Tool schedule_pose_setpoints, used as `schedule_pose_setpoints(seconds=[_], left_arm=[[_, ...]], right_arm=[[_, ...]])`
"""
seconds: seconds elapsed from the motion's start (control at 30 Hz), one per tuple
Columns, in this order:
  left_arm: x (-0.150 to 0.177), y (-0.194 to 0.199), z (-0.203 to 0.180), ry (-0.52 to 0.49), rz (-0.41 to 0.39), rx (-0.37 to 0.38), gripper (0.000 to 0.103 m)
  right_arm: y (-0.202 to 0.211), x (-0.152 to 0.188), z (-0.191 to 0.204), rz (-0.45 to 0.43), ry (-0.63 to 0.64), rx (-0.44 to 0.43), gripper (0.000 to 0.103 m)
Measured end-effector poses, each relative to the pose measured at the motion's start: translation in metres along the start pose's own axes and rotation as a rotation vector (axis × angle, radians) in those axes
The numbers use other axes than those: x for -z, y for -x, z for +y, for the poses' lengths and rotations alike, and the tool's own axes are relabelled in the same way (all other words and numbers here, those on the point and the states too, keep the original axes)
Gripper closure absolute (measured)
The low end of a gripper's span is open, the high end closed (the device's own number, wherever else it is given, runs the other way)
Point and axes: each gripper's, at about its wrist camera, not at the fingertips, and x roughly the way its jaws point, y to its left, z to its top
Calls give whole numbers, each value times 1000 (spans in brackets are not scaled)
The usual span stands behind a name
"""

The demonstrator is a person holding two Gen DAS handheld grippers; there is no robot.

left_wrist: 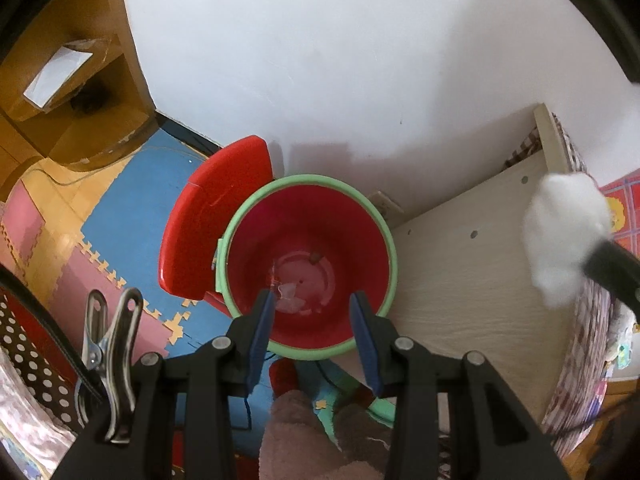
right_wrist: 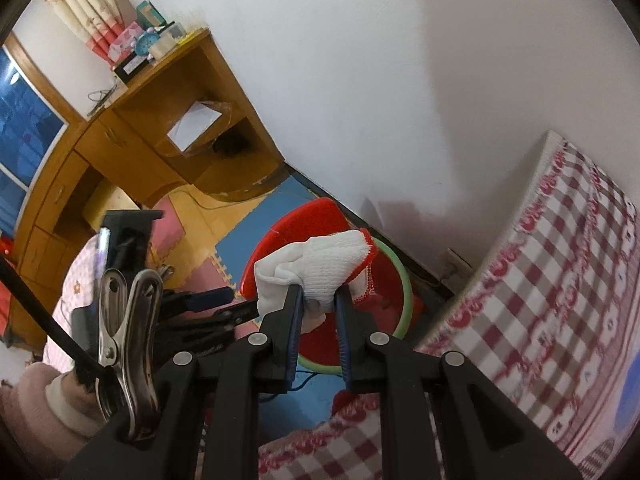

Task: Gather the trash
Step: 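Open the right gripper to drop the white glove into the red bucket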

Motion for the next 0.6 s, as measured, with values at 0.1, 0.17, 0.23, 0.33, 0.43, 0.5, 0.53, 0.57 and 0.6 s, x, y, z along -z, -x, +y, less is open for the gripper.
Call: schedule_pose_setpoints(seconds=[0.1, 0.17, 0.23, 0.33, 0.43, 0.5, 0.53, 0.57, 0.6], left_arm=[[1, 5, 1, -1, -2, -6, 62], [3, 8, 3, 8, -1, -3, 62], [4, 10, 5, 13, -2, -3, 62], [6, 14, 7, 18, -7, -5, 62], [7, 16, 11, 36, -19, 2, 62], [9, 18, 14, 48, -21, 4, 62], [9, 19, 15, 48, -22, 5, 62], [10, 20, 15, 47, -23, 5, 62], [11, 21, 16, 46, -25, 3, 62]], right_arm=[[-11, -4, 2, 18, 8, 0, 85], [-16, -5, 4, 26, 14, 5, 84], [-20, -6, 4, 31, 13, 6, 84], [-27, -6, 5, 42, 11, 20, 81], [-29, -7, 7, 38, 8, 28, 78], [-31, -9, 9, 35, 3, 32, 77], [-30, -8, 9, 32, -1, 33, 73], [-30, -8, 10, 30, -8, 34, 72], [-29, -7, 10, 29, -10, 34, 72]])
